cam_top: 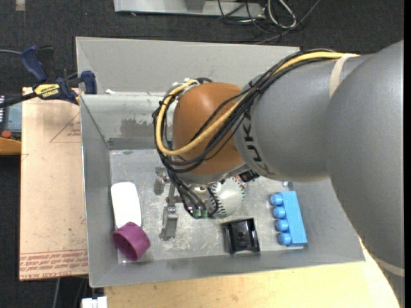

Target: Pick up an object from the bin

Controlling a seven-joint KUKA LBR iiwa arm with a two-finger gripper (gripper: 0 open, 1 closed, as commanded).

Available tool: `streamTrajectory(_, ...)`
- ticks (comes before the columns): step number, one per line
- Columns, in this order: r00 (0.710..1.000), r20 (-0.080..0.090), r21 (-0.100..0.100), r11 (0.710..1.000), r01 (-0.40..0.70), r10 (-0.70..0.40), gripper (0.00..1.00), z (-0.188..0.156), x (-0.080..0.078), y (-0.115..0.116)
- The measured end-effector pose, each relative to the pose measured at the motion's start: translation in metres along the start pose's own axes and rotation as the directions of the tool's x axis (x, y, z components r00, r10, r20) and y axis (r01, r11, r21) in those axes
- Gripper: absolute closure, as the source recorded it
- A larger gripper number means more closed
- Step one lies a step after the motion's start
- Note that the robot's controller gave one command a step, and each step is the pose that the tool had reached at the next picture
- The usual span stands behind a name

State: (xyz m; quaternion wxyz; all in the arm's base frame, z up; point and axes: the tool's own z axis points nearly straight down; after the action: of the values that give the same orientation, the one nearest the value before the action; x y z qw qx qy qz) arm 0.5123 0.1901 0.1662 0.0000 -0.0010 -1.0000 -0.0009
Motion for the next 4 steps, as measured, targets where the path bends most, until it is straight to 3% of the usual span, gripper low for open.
streamTrajectory(1, 1.0, 0.0, 0.0, 1.0, 0.0, 0.0, 0.0, 0.0, 0.0, 0.0)
streamTrajectory(2, 1.0, -0.002, 0.001, 1.0, -0.017, 0.017, 0.0, 0.037, 0.002, -0.064)
streamTrajectory(3, 1.0, -0.007, 0.005, 1.0, -0.024, 0.024, 0.0, 0.036, 0.0, -0.065)
streamTrajectory(4, 0.996, -0.004, 0.001, 0.996, 0.09, -0.09, 0.0, 0.038, -0.006, -0.11)
